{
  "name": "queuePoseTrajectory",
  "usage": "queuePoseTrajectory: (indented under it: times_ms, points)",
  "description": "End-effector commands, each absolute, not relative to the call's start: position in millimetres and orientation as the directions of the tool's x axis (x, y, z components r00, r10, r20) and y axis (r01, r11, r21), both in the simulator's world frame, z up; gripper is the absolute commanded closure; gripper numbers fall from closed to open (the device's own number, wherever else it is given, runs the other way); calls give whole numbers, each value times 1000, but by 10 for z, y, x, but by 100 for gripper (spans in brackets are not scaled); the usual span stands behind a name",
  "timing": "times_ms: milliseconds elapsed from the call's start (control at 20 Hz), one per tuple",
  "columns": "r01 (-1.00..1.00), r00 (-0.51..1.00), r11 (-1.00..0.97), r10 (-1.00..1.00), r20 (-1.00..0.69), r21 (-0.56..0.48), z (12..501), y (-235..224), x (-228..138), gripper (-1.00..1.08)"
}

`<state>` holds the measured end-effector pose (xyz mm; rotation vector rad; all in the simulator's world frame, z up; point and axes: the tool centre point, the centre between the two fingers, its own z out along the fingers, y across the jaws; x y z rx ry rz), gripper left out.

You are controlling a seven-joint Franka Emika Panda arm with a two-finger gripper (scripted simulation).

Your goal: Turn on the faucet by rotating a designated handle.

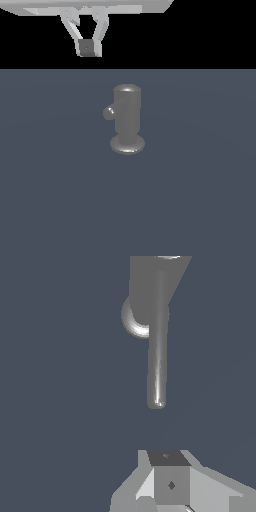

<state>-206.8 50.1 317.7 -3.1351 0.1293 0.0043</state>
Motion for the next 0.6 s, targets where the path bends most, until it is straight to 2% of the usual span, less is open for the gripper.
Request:
queuePoseTrajectory:
  times_ms: [0,550]
  points:
    - [-92,996,-996,-92,-2,-4,2982,562,-2005,108]
    - [-122,992,-992,-122,-1,-3,2371,749,-1771,108]
